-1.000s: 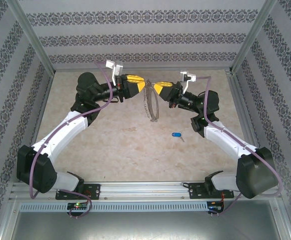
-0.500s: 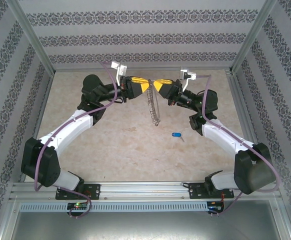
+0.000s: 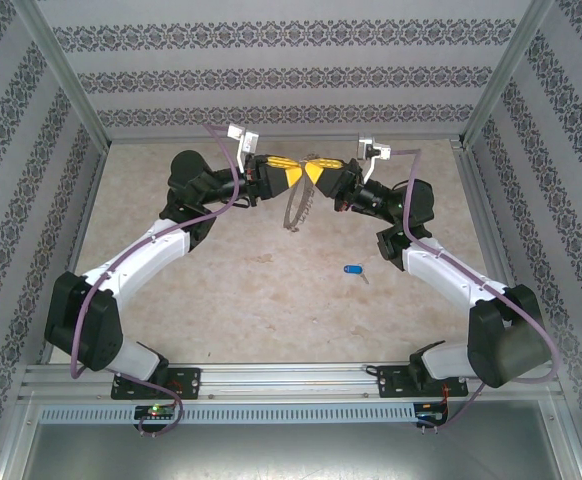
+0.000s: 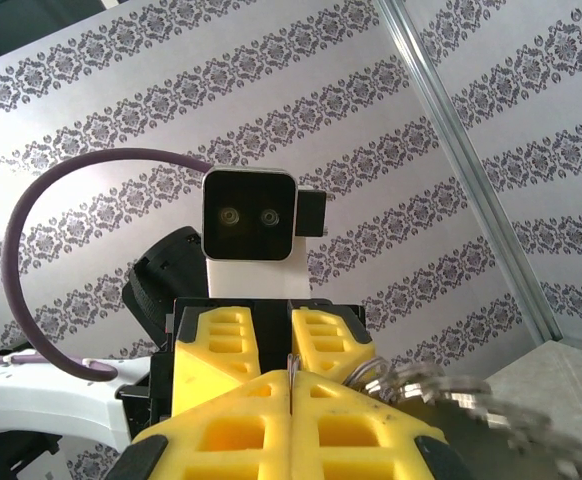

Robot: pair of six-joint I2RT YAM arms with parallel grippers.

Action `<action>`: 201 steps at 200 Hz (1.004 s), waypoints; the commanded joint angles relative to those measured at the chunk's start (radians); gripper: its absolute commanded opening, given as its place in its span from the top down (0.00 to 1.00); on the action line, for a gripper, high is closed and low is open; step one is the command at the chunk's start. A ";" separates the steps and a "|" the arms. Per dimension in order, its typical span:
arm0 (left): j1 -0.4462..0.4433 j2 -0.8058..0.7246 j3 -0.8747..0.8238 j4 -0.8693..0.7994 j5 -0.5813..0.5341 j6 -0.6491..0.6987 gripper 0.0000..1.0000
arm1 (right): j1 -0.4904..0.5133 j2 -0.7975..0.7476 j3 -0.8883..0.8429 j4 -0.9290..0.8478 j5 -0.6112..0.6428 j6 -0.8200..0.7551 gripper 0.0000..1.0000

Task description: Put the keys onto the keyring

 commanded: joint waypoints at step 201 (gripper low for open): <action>-0.032 -0.021 0.050 -0.076 -0.032 0.122 1.00 | 0.012 0.020 -0.012 0.047 -0.024 0.022 0.76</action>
